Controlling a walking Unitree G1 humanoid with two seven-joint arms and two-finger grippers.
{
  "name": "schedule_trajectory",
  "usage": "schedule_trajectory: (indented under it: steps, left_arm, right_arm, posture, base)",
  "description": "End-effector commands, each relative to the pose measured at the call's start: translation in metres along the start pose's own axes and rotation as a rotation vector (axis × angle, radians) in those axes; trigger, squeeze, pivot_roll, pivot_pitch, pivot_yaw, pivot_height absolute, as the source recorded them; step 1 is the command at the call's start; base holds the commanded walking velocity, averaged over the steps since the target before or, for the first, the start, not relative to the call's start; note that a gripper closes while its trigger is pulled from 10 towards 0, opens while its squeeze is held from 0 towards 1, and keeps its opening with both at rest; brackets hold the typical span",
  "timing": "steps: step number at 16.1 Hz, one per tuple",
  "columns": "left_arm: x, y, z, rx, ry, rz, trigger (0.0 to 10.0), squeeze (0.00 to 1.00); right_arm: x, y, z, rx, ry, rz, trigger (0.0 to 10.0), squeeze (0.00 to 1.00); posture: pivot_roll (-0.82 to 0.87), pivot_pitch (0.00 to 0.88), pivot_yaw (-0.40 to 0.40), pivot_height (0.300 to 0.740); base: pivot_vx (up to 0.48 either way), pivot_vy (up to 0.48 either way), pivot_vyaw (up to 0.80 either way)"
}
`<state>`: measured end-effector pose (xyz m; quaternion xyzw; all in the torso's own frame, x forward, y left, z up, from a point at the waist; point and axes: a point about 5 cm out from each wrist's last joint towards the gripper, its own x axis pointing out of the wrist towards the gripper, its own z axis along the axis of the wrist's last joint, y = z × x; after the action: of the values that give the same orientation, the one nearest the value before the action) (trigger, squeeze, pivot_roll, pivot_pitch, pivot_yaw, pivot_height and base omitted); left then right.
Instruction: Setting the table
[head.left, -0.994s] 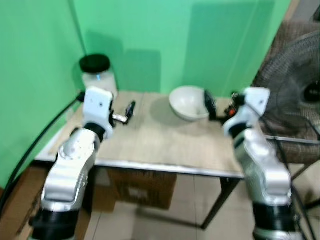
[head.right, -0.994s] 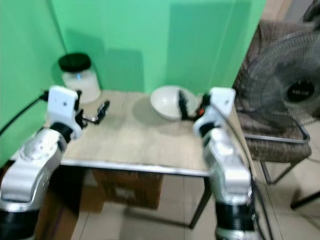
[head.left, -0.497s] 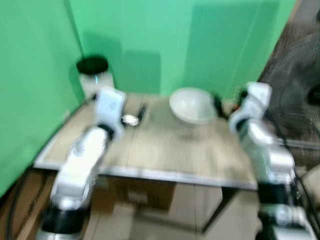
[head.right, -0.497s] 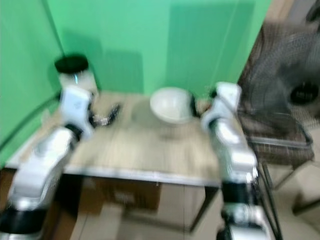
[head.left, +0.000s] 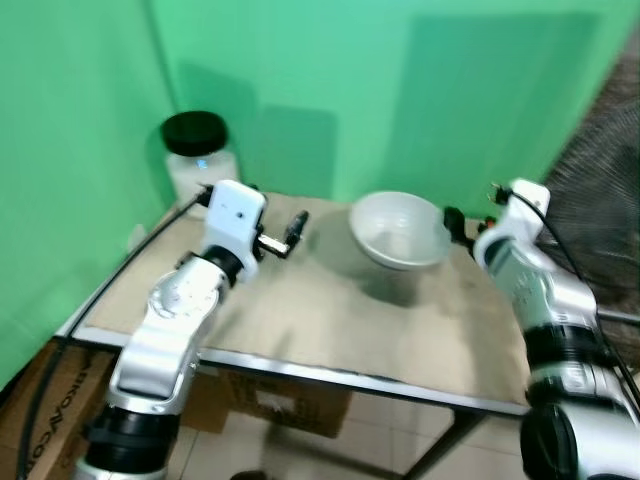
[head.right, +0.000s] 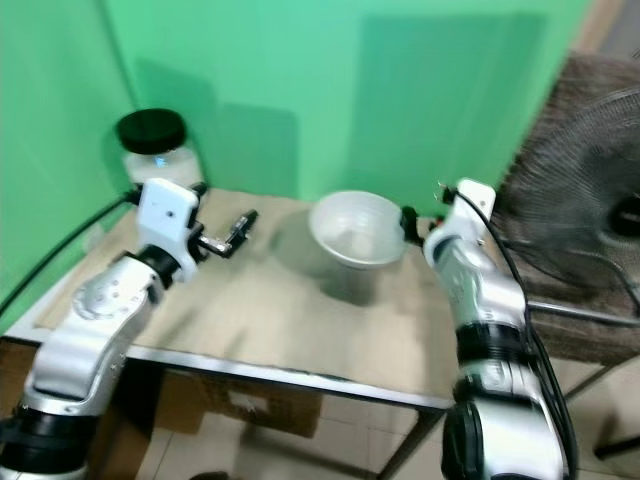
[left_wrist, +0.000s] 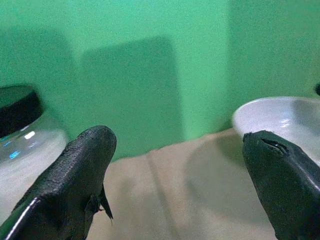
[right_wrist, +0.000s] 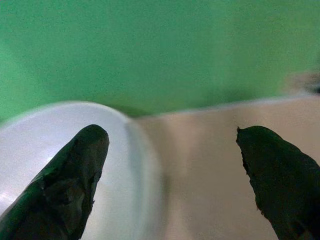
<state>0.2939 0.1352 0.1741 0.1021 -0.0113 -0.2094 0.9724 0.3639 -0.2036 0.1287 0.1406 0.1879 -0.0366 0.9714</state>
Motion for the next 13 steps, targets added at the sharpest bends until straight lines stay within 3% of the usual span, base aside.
schedule_trajectory:
  steps: [1, 2, 3, 4, 6, 10, 13]
  left_arm:
    - [-0.001, -0.002, 0.001, 0.007, -0.004, -0.026, 10.0, 0.00]
    - [-0.001, -0.004, 0.001, 0.005, -0.003, -0.051, 10.0, 0.00]
    - [-0.002, -0.008, 0.000, 0.006, 0.005, -0.083, 10.0, 0.00]
    - [-0.003, -0.011, -0.001, 0.005, 0.011, -0.129, 10.0, 0.00]
    - [-0.007, -0.023, -0.002, 0.019, 0.021, -0.274, 10.0, 0.00]
    - [-0.009, -0.031, 0.000, -0.009, 0.026, -0.390, 10.0, 0.00]
    - [-0.010, -0.037, -0.001, -0.029, 0.037, -0.461, 10.0, 0.00]
  right_arm:
    - [0.003, 0.001, 0.005, 0.023, 0.005, 0.013, 10.0, 1.00]
    - [0.006, -0.001, 0.006, 0.056, 0.025, 0.013, 10.0, 0.93]
    - [0.009, -0.003, 0.007, 0.088, 0.044, 0.005, 10.0, 0.61]
    - [0.012, -0.005, 0.008, 0.110, 0.050, -0.023, 10.0, 0.00]
    - [0.017, -0.006, 0.008, 0.133, 0.059, -0.065, 10.0, 0.00]
    - [0.019, -0.010, 0.009, 0.192, 0.084, -0.103, 10.0, 0.00]
    - [0.021, 0.003, -0.009, 0.351, 0.173, -0.050, 10.0, 0.00]
  posture:
    - [0.11, 0.000, -0.042, 0.740]
    - [0.11, 0.000, -0.050, 0.740]
    - [0.11, 0.000, -0.060, 0.740]
    - [0.11, 0.000, -0.063, 0.740]
    - [0.12, 0.000, -0.071, 0.740]
    - [0.12, 0.000, -0.074, 0.740]
    - [0.11, 0.000, -0.058, 0.740]
  base:
    - [0.000, 0.000, 0.00]
    - [0.000, 0.000, 0.00]
    - [0.000, 0.000, 0.00]
    - [0.000, 0.000, 0.00]
    - [0.000, 0.000, 0.00]
    - [0.000, 0.000, 0.00]
    - [0.000, 0.000, 0.00]
